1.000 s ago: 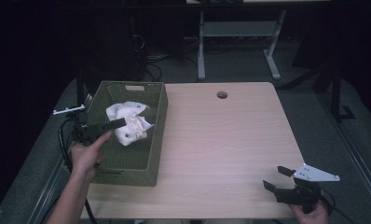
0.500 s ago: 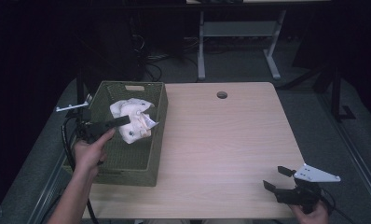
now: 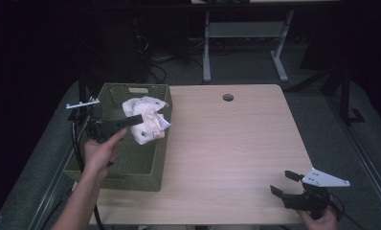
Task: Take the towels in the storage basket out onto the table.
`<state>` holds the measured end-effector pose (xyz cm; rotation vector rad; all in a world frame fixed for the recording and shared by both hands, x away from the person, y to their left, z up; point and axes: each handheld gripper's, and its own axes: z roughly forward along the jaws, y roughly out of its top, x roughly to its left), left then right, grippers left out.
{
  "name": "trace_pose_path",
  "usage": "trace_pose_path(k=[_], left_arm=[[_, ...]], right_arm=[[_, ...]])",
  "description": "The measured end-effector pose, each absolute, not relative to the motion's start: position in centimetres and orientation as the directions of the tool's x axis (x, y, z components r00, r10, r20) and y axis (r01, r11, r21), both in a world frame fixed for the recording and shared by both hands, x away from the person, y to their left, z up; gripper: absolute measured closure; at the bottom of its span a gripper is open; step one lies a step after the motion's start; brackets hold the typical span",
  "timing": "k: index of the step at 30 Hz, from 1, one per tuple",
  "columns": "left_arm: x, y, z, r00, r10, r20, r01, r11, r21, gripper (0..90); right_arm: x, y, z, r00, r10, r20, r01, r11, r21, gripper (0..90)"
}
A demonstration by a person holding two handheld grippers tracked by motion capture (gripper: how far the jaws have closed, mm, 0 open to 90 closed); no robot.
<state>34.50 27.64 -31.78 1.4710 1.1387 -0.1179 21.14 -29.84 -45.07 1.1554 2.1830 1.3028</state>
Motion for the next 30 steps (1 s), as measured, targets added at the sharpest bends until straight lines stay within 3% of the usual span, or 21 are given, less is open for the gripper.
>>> trace_pose_path(k=[30], left_arm=[[35.5, 20.0, -31.0, 0.613, 0.495, -0.615, 0.682, 0.062, 0.729, 73.9]], right_arm=[[21.3, -30.0, -44.9, -0.608, 0.786, 0.111, 0.460, 0.235, 0.856, 18.7]])
